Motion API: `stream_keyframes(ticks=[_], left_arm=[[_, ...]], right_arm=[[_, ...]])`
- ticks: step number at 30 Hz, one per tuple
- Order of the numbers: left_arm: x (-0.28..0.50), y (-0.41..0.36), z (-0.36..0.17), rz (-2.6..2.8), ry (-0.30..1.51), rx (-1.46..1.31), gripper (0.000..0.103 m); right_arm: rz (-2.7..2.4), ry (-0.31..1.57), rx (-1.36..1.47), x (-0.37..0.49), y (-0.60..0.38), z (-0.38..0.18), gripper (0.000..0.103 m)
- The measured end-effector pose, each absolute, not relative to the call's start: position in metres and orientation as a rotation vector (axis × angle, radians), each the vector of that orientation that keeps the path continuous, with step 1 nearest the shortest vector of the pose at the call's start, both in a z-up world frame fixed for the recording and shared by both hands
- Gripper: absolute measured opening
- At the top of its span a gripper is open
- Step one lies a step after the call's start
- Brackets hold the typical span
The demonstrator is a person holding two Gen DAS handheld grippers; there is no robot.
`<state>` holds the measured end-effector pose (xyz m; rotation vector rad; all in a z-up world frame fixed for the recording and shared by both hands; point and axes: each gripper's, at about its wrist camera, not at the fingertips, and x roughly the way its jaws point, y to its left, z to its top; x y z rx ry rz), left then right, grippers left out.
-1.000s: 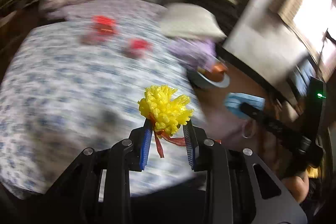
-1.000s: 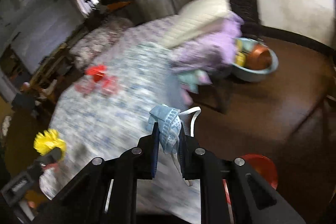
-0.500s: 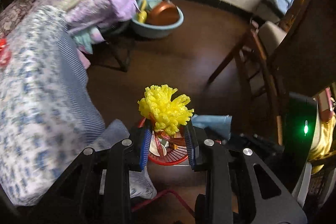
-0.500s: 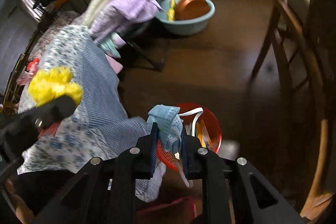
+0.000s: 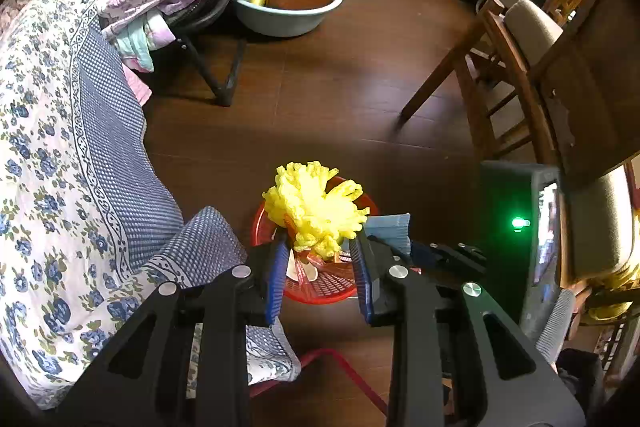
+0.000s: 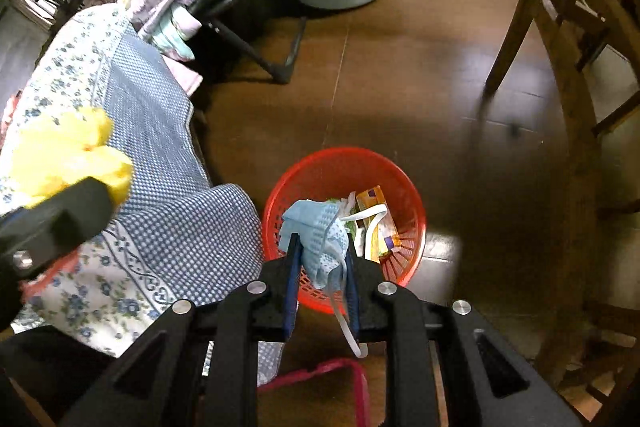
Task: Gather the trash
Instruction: 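Open the right tool to drop the mask while the left tool drops the pom-pom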
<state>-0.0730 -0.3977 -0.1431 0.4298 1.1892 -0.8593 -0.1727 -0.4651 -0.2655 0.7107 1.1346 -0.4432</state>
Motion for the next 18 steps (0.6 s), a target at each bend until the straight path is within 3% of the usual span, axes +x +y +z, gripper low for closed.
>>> stream_keyframes(ticks=[9,18], left_arm=[[-0.068,-0.397,-0.143,-0.834,1.204,0.405,0.031],[-0.061,-0.398,-0.155,-0.804,1.243,0.398,0.031]], right_arm=[[-0.440,1.136,0.716,-0.169,-0.466,-0.270,0.042],[-0.463,1.112,0.758,-0.181,-0.478,-0.262,0.045]])
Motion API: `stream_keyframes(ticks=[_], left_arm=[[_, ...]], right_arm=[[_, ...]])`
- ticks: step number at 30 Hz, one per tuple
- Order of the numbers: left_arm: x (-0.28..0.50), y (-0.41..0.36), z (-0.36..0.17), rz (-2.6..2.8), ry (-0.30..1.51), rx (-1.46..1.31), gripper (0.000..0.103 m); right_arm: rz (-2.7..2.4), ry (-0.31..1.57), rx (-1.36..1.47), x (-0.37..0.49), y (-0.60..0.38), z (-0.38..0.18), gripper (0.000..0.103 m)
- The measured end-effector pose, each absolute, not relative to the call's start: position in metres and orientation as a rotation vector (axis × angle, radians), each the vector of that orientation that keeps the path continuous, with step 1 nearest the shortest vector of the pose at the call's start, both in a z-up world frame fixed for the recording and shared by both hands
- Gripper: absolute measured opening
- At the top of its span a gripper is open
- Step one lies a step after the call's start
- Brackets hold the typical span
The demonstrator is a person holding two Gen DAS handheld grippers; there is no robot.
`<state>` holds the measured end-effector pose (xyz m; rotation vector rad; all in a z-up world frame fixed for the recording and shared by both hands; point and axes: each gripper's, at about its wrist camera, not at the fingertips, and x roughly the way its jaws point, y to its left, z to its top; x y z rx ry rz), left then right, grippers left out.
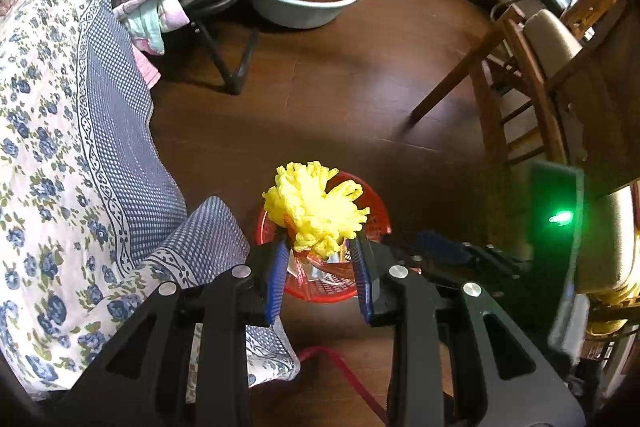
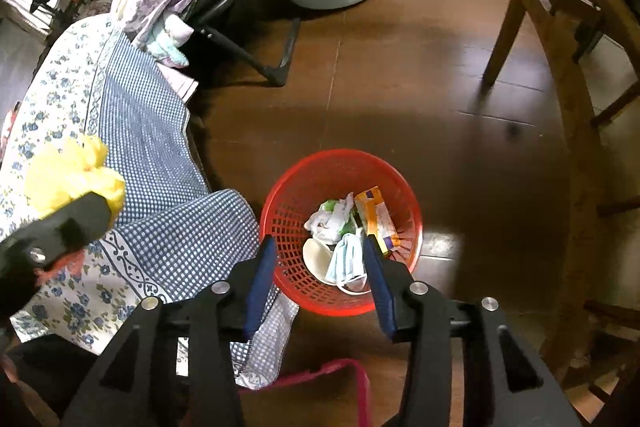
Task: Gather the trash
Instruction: 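Open the right tool to drop the mask while the left tool drops the pom-pom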
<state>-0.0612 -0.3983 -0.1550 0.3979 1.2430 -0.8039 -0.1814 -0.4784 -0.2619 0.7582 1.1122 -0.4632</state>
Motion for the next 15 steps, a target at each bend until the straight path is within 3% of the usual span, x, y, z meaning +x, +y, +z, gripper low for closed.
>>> stream_keyframes(ticks=[9,15], left_arm=[[-0.065,-0.409,-0.171,-0.853,1.298,0.416,0.032],[-0.061,-0.429,-0.218,-0.815,1.370,0.544,0.033]], right_arm=[[-0.496,1.119,0.798,-0.197,-0.493,-0.264,0.049],[-0.531,1.161,0.844,-0.205,-0.498,-0.277,0.051]])
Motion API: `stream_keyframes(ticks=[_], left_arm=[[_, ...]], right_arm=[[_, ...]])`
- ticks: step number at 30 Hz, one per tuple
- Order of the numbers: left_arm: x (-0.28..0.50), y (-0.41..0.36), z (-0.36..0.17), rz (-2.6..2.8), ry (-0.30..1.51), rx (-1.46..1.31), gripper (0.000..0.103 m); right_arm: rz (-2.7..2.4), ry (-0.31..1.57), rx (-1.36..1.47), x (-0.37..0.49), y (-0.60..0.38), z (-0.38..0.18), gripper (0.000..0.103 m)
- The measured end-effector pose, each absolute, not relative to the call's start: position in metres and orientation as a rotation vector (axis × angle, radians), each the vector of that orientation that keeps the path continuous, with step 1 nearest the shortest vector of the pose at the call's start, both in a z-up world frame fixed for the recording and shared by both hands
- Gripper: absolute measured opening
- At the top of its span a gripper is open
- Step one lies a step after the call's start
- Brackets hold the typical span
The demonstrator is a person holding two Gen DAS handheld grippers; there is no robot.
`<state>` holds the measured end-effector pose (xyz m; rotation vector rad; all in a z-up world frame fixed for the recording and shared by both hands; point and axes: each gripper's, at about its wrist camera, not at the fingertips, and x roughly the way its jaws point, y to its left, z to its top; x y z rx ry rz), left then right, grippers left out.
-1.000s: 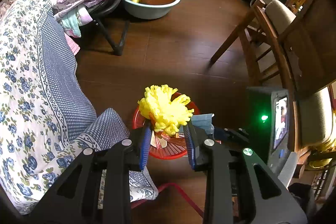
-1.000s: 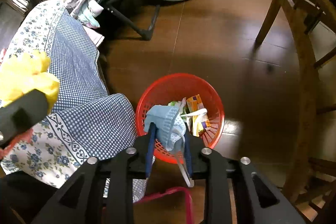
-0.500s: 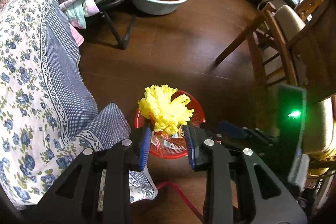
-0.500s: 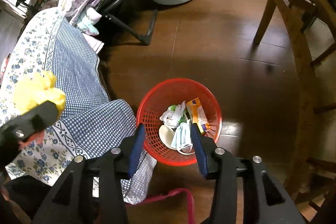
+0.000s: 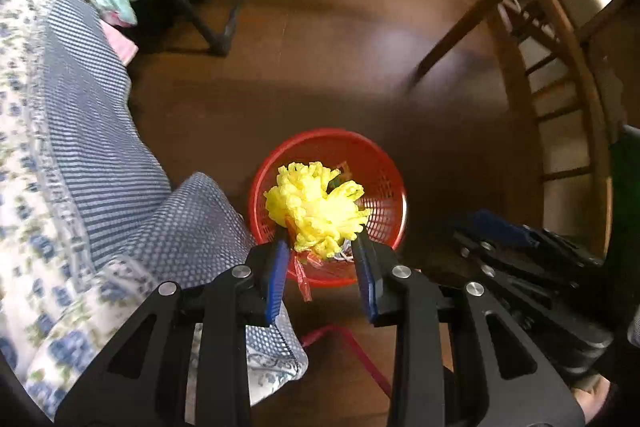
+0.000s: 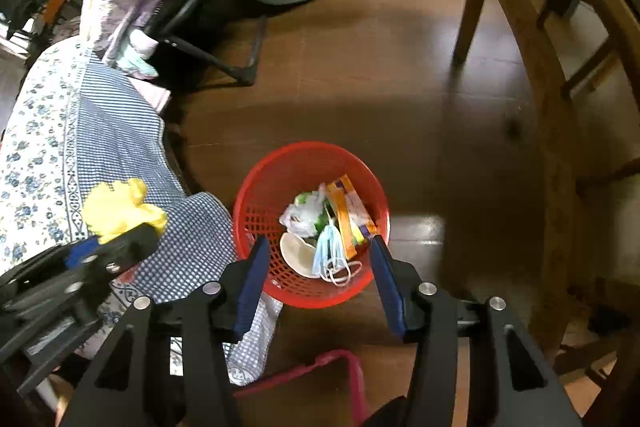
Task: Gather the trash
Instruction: 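Open the right tool to drop the mask while the left tool drops the pom-pom, then move both tools back up over the bed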
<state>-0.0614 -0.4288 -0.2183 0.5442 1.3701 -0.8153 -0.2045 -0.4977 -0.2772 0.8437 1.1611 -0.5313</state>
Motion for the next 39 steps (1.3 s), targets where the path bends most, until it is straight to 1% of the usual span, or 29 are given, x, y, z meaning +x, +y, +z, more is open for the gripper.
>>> stream_keyframes(ticks=[5,16,18,19,20,21,22,23,29,39], left_arm=[[-0.057,-0.433,-0.242,-0.827,1.445,0.552,0.033],[-0.053,-0.432,-0.242,-0.834,1.463,0.513,0.034],[-0.052,-0.431,-0.242,-0.834,1.474,0.501,0.041],[-0.051,-0.430,-0.241,-0.831,1.476,0.489,0.055],[-0.049,-0.428,-0.239,-0.827,1.472,0.473,0.071],[-0.047,-0.426,-0.235,-0.829,1.464,0.448,0.078],[-0.046,-0.425,-0.230,-0.836,1.456,0.427,0.088],[-0.045,-0.425,-0.227,-0.843,1.448,0.415,0.090],[-0.045,-0.426,-0.212,-0.892,1.439,0.357,0.090],[-0.052,-0.421,-0.171,-0.969,1.351,0.277,0.090]], right_arm=[[-0.543,1.188,0.858,-0.212,-0.500,-0.285,0.051],[-0.549,1.243,0.872,-0.214,-0.497,-0.299,0.051],[-0.551,1.250,0.873,-0.215,-0.496,-0.299,0.051],[-0.552,1.253,0.873,-0.216,-0.496,-0.298,0.051],[-0.551,1.253,0.873,-0.216,-0.495,-0.297,0.051],[-0.551,1.252,0.872,-0.217,-0.495,-0.296,0.051],[-0.553,1.252,0.869,-0.218,-0.495,-0.294,0.051],[-0.554,1.255,0.863,-0.219,-0.495,-0.293,0.051],[-0.555,1.251,0.858,-0.224,-0.496,-0.287,0.052],[-0.544,1.271,0.836,-0.217,-0.490,-0.282,0.052]])
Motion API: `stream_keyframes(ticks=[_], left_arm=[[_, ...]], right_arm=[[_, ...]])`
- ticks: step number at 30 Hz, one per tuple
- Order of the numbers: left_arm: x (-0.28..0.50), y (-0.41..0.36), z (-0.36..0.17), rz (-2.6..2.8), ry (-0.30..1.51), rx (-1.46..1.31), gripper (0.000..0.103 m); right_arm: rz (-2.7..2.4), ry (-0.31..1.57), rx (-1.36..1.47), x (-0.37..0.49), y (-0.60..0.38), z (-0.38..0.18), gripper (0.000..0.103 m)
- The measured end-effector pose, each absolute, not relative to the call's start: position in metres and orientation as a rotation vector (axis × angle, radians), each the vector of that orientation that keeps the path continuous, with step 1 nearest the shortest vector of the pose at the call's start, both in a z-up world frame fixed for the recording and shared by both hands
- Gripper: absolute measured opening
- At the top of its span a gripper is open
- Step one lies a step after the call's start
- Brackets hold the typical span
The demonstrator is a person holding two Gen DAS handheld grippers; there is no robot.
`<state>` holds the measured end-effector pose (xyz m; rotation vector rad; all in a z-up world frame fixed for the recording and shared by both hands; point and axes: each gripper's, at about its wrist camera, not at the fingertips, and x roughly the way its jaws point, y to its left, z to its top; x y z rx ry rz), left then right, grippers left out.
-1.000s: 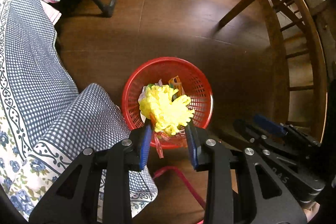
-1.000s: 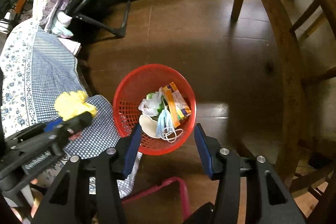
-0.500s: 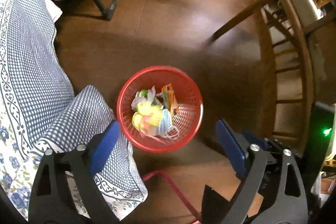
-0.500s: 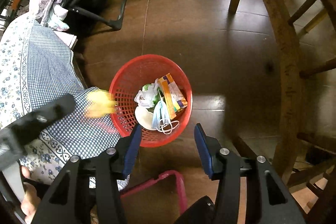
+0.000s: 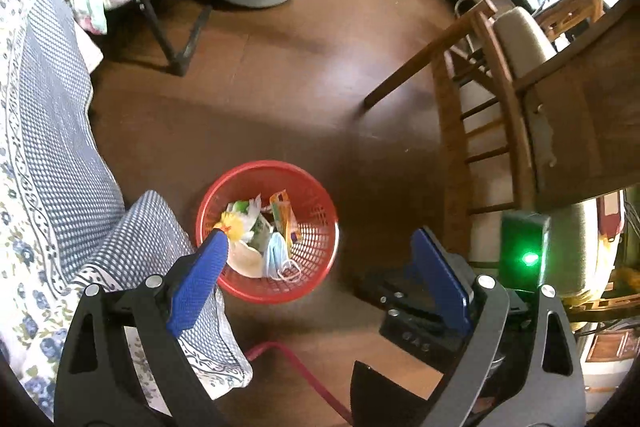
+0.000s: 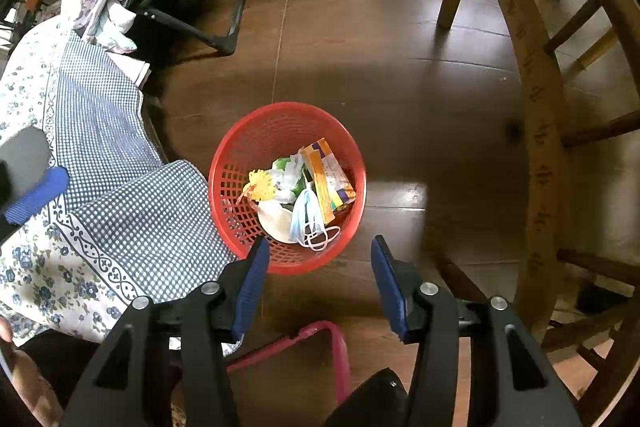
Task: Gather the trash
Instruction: 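Move both tools back up over the bed, then grasp the round clear container of red pieces with the right tool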
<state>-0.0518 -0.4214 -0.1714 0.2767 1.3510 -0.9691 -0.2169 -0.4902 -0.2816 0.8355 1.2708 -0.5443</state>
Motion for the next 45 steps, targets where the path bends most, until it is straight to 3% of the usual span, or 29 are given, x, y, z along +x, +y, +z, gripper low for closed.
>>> stream_keyframes(ticks=[6,10,13,17,19,26,31,35,45], left_arm=[[-0.051,-0.405,-0.129,-0.999,1.286,0.208,0.090],[-0.038,-0.366,-0.070,-1.026,1.201,0.086,0.090],[-0.017,-0.320,-0.018,-0.958,1.051,0.076,0.090],[0.034,-0.235,0.034,-0.737,0.864,0.076,0.096],[0.065,-0.194,0.047,-0.622,0.817,0.052,0.096],[0.146,-0.064,0.047,-0.195,0.726,-0.020,0.096],[0.169,-0.009,0.021,-0.138,0.801,-0.155,0.096],[0.169,0.009,0.023,-0.116,0.781,-0.173,0.096],[0.180,0.019,0.021,-0.180,0.806,-0.260,0.096]], right_arm=[[-0.531,1.219,0.796,-0.206,-0.479,-0.257,0.061],[-0.485,1.117,0.725,-0.193,-0.461,-0.218,0.062],[-0.410,1.002,0.618,-0.174,-0.436,-0.171,0.072],[-0.284,0.858,0.446,-0.138,-0.382,-0.106,0.094],[-0.238,0.819,0.379,-0.117,-0.356,-0.081,0.095],[-0.103,0.806,0.299,-0.002,-0.264,-0.031,0.097],[-0.108,0.812,0.174,0.068,-0.199,-0.037,0.097],[-0.163,0.798,0.051,0.125,-0.176,-0.040,0.097],[-0.288,0.843,0.146,0.179,-0.195,-0.068,0.097]])
